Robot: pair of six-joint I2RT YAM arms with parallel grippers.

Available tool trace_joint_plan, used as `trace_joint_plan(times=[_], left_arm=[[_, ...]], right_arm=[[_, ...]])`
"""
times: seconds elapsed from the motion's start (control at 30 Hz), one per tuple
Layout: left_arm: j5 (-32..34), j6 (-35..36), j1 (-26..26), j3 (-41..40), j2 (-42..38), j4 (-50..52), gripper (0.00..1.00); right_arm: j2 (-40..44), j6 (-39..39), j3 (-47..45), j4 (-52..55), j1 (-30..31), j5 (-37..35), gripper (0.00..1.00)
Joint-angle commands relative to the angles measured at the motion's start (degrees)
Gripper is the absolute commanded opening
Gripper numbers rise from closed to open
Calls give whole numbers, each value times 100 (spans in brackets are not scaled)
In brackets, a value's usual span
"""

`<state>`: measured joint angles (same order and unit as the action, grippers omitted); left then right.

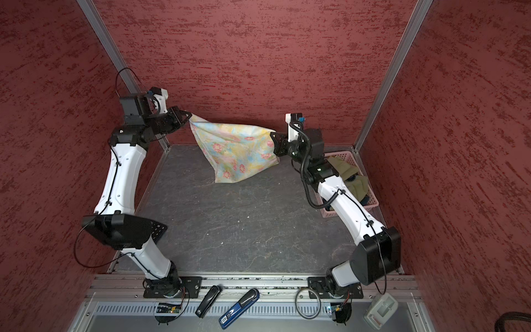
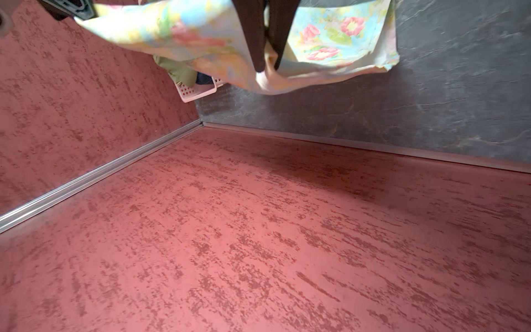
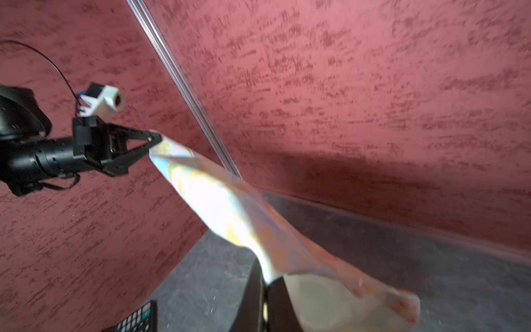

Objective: Fold and stack skirts
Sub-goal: Flatten out the skirt at the center of the table.

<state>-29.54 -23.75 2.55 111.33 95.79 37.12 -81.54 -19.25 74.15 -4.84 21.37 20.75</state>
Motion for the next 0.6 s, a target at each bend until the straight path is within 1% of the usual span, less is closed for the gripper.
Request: trace_joint_plan(times=[0.0,0.03,0.13,0.2,0.27,0.3,0.33,0.37,0.4,0.43,0.47,0.5,0.53,0.57], left_arm=[[-161,-374,-145,-1989,-1003,-1078,0],[-189,-490,-226,-2765,-1384,-1394,0],[58,-686,-560,-4668,-2504,-2004,0],[225,-747,-786,-5450,-3101,-2000,0],[429,-755,-987,-6034,-3661,-1926,0],[576,-744,-1074,-6286,-3903,-1866,0],[621,-724,-1111,-6469,-4108,-1843,7],[748,-719,-1112,-6609,-4284,-1765,32],[835,-680,-1102,-6682,-4406,-1707,61],[918,-588,-1082,-6680,-4496,-1631,72],[1031,-501,-1078,-6640,-4539,-1578,78],[1194,-410,-1060,-6572,-4571,-1543,86],[1292,-332,-1003,-6507,-4578,-1569,92],[1319,-324,-922,-6474,-4560,-1630,95]], right_arm=[[666,85,-1570,-1076,-27,477,0],[880,60,-2139,-1388,-27,554,0],[1650,-71,-3890,-2139,-1,484,0],[2028,-178,-4657,-2311,11,351,0],[2325,-189,-5137,-2306,2,201,0],[2467,-177,-5316,-2247,7,118,12],[2560,-137,-5387,-2156,3,36,21],[2634,-114,-5432,-2049,8,-16,34],[2689,-77,-5434,-1990,8,-62,51],[2704,-48,-5397,-1936,4,-132,61],[2700,-4,-5362,-1916,1,-177,67],[2656,25,-5296,-1894,-5,-199,75],[2576,96,-5195,-1859,-18,-167,79],[2488,125,-5106,-1838,-19,-166,81]])
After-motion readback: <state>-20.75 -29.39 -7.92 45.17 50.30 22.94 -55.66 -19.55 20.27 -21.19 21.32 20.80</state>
